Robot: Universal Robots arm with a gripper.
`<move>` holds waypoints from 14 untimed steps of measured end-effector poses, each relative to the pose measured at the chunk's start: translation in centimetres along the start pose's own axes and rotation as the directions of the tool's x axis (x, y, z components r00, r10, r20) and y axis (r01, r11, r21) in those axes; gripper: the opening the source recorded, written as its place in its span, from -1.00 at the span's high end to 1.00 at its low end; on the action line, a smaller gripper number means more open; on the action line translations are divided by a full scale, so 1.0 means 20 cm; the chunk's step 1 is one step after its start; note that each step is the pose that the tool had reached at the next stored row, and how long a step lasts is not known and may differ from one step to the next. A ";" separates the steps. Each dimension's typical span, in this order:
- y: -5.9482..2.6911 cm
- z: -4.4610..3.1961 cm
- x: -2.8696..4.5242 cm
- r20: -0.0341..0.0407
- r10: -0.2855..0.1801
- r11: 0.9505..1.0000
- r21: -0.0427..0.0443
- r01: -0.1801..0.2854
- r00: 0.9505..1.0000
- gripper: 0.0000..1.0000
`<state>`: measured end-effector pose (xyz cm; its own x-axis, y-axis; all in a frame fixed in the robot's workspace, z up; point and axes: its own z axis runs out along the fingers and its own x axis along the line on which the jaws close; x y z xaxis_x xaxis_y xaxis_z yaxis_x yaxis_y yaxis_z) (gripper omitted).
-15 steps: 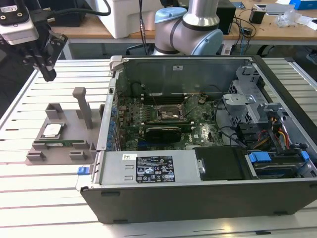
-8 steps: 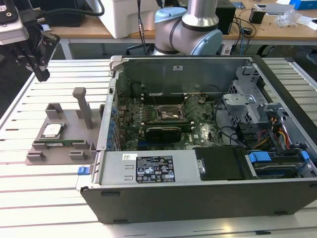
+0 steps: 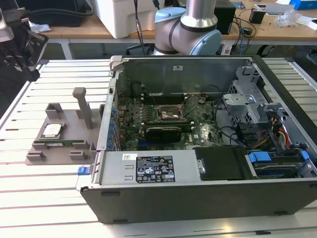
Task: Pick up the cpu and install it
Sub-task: 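Reach for the cpu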
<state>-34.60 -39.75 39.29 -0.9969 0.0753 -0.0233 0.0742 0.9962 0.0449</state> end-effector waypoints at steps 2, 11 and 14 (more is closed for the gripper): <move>-0.002 -0.001 0.026 0.000 0.000 1.000 0.000 0.000 1.000 0.79; -0.010 -0.002 0.134 0.000 0.000 1.000 0.000 0.000 1.000 0.79; -0.013 -0.003 0.167 0.000 0.000 1.000 0.000 0.000 1.000 0.79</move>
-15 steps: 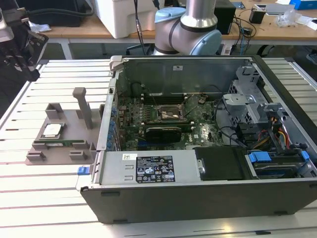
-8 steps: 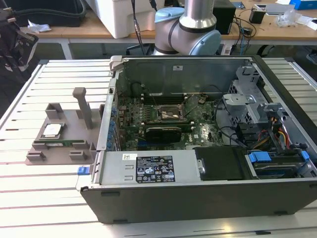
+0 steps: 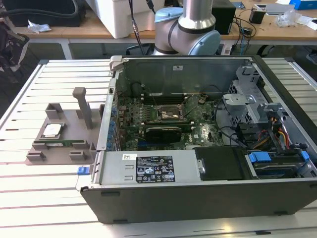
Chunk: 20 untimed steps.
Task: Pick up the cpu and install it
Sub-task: 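Reach for the cpu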
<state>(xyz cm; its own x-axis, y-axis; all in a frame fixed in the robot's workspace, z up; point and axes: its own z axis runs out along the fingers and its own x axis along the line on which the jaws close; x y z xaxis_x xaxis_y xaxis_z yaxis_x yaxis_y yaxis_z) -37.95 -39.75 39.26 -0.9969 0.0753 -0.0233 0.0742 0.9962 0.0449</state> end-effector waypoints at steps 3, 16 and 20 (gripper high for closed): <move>-0.003 -0.001 0.039 0.000 0.000 1.000 0.000 0.000 1.000 0.79; -0.011 -0.004 0.154 0.000 0.000 1.000 0.000 0.000 1.000 0.79; -0.014 -0.005 0.200 0.000 0.000 1.000 0.000 0.000 1.000 0.79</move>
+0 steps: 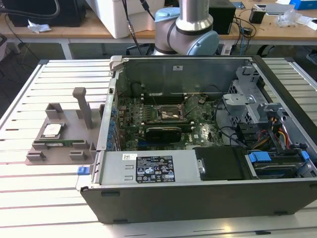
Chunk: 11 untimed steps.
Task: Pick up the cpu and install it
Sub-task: 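Reach for the cpu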
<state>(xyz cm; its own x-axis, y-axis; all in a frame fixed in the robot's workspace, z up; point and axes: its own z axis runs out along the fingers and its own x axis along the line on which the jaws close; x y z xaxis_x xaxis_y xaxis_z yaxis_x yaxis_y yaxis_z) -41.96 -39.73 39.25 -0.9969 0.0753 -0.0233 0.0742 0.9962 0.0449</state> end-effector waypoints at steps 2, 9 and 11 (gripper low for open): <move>-0.002 -0.001 0.024 0.000 0.000 1.000 0.000 0.000 1.000 0.79; -0.005 -0.002 0.079 0.000 0.000 1.000 0.000 0.000 1.000 0.79; -0.005 -0.002 0.080 0.000 0.000 1.000 0.000 0.000 1.000 0.79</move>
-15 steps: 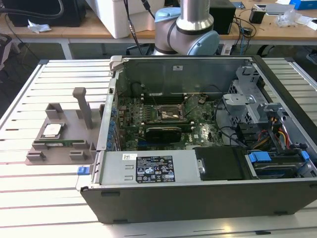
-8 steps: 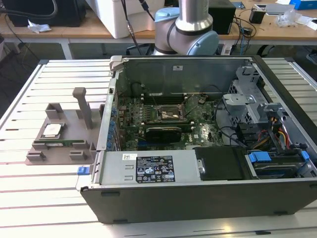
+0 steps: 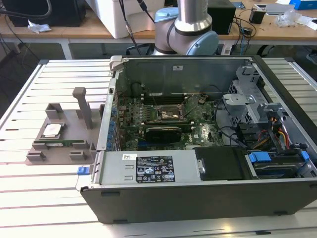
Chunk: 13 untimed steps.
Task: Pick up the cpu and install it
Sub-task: 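Reach for the cpu, then pick up the cpu and move it towards the insertion slot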
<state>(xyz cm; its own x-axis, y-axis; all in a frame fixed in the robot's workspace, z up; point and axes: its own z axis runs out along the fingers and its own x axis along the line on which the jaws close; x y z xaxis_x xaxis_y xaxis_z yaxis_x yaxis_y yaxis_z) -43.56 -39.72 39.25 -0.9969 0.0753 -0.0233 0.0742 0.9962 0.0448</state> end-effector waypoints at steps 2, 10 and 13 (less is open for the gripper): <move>0.000 0.000 0.001 0.000 0.000 1.000 0.000 0.000 1.000 0.79; 0.000 0.000 0.003 0.000 0.000 1.000 0.000 0.000 1.000 0.77; 0.000 0.000 0.004 0.000 0.000 1.000 0.000 0.000 1.000 0.41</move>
<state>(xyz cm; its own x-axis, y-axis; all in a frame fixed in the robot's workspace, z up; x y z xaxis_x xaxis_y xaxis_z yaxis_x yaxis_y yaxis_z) -43.63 -39.72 39.25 -0.9969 0.0753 -0.0233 0.0742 0.9962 0.0449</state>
